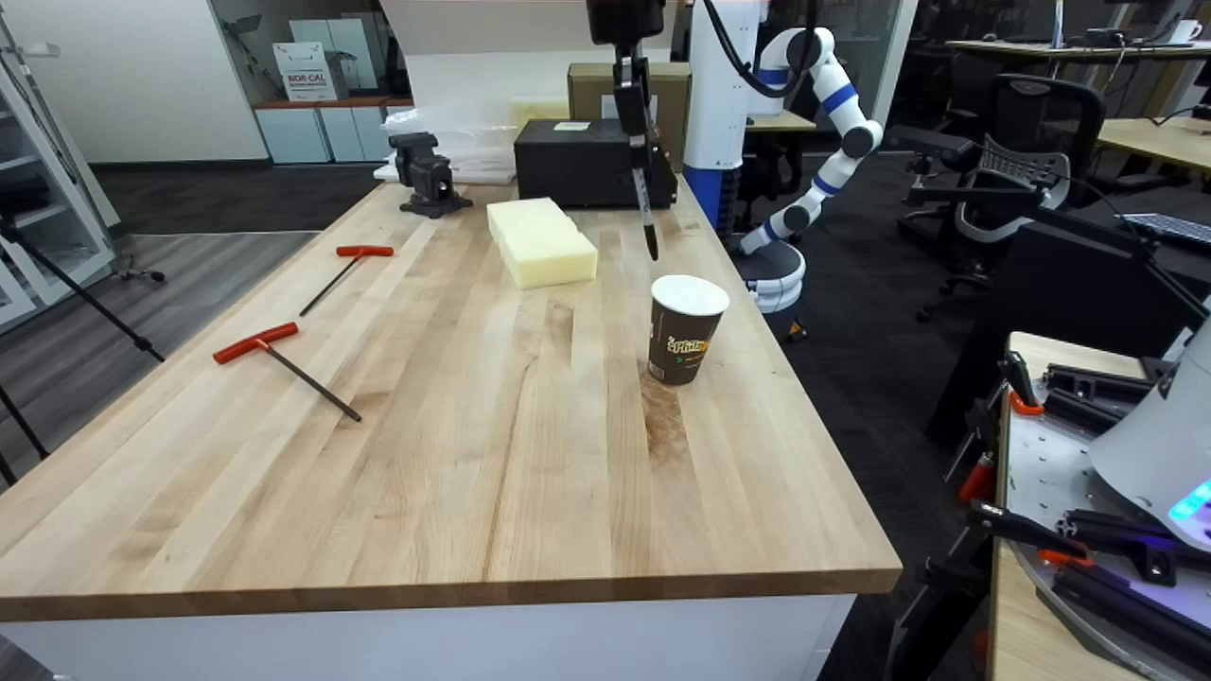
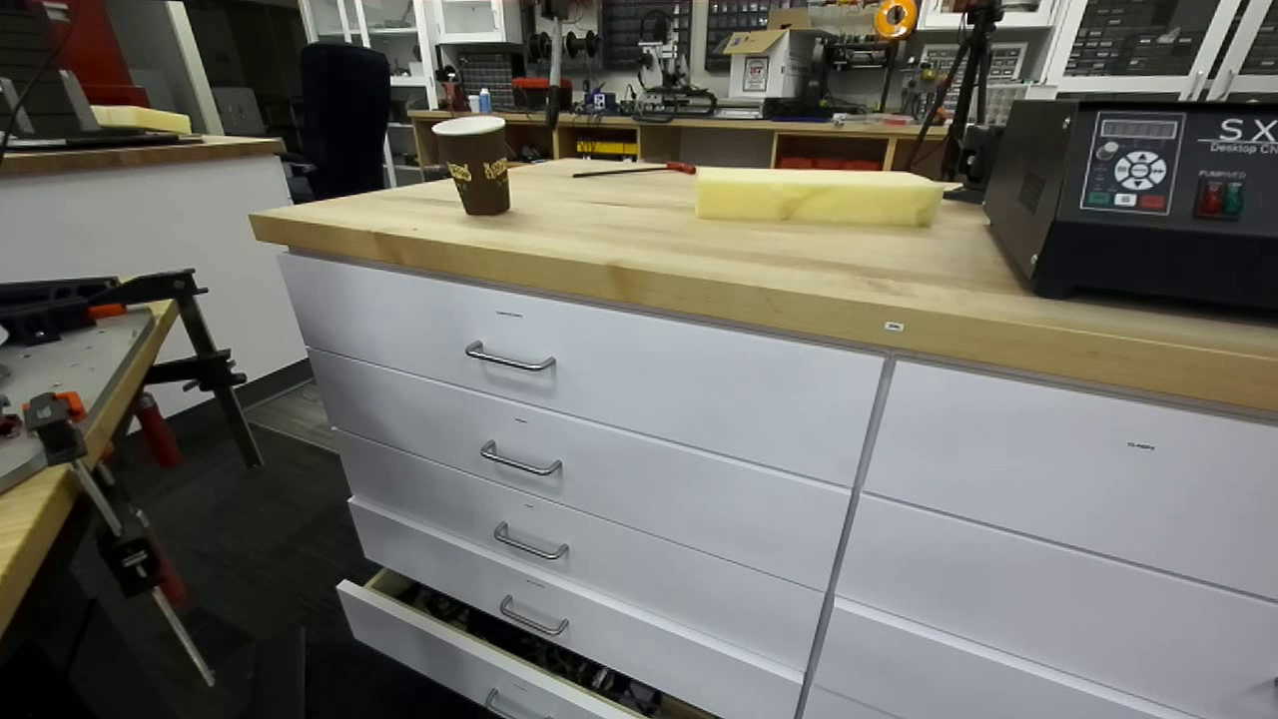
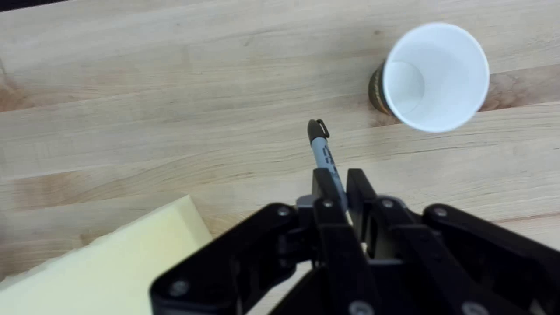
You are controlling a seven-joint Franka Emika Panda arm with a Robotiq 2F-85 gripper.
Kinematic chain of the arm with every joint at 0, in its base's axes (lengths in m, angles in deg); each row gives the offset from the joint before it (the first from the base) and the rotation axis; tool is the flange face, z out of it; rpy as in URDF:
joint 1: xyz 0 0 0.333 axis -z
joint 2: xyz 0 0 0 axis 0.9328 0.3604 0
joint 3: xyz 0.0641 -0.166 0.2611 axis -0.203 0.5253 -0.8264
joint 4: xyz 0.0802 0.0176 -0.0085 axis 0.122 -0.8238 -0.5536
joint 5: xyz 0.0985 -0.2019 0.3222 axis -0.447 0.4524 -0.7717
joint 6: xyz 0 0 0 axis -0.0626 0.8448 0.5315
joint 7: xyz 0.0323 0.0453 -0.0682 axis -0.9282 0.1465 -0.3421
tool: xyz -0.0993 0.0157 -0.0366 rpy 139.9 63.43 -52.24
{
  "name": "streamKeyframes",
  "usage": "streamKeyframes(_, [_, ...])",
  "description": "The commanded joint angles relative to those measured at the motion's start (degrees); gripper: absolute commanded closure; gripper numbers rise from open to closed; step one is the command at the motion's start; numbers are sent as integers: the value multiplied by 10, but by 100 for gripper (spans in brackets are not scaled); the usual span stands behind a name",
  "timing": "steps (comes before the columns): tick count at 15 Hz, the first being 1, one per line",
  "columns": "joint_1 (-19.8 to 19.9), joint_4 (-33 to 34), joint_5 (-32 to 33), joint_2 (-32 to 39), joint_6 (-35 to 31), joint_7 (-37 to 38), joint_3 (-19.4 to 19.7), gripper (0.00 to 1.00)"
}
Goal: Remove the marker from the cup and place it on the table
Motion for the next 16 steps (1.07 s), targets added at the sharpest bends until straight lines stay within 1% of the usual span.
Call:
streamKeyframes(1, [2, -4, 33, 11, -21, 32, 14, 97])
streamKeyframes(6, [10, -15, 58, 45, -84, 52, 35, 97])
streamKeyframes(10, [13, -4, 99, 80, -138, 95, 62, 97])
streamKeyframes(12, [14, 1, 108, 88, -154, 120, 73, 97])
streamKeyframes(13, [14, 2, 109, 87, -161, 128, 76, 63])
streamKeyframes(14, [14, 3, 106, 87, -164, 134, 77, 62])
streamKeyframes(16, [14, -2, 92, 74, -170, 138, 73, 50])
